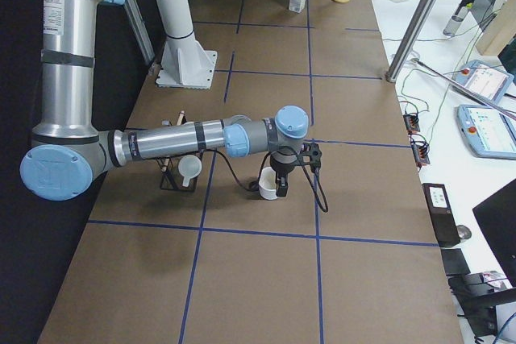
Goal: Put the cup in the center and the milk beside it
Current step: 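Lower the right gripper over the white mug's rim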
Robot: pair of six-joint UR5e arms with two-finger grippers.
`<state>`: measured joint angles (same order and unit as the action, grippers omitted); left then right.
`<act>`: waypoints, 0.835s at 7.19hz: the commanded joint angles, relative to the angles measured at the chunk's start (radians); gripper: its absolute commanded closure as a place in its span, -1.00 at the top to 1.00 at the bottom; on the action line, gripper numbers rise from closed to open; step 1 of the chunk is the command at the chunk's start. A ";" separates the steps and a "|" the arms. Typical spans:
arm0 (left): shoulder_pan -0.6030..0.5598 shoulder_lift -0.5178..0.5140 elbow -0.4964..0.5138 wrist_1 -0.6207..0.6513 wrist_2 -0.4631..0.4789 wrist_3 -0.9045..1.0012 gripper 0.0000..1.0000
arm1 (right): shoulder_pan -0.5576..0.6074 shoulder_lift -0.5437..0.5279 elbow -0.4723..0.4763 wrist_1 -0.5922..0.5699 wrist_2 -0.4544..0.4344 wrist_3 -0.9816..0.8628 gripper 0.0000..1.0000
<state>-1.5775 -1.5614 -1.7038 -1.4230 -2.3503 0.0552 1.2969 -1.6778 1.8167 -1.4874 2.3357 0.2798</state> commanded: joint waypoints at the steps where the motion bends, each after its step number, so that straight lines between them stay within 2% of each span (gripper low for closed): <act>1: 0.001 0.000 -0.005 -0.001 -0.001 -0.002 1.00 | -0.085 -0.014 -0.063 0.164 -0.050 0.106 1.00; 2: 0.001 0.000 -0.005 -0.001 -0.001 -0.002 1.00 | -0.096 -0.014 -0.127 0.226 -0.049 0.110 0.99; 4: 0.001 0.000 -0.008 -0.001 -0.001 -0.002 1.00 | -0.155 -0.010 -0.166 0.292 -0.050 0.174 0.97; 5: 0.001 -0.002 -0.008 -0.001 -0.001 -0.002 1.00 | -0.159 -0.011 -0.172 0.292 -0.049 0.176 0.42; 6: 0.001 -0.003 -0.008 -0.001 -0.001 -0.002 1.00 | -0.159 -0.013 -0.168 0.294 -0.047 0.174 -0.55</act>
<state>-1.5769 -1.5631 -1.7116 -1.4235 -2.3516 0.0537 1.1437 -1.6892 1.6502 -1.1993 2.2871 0.4494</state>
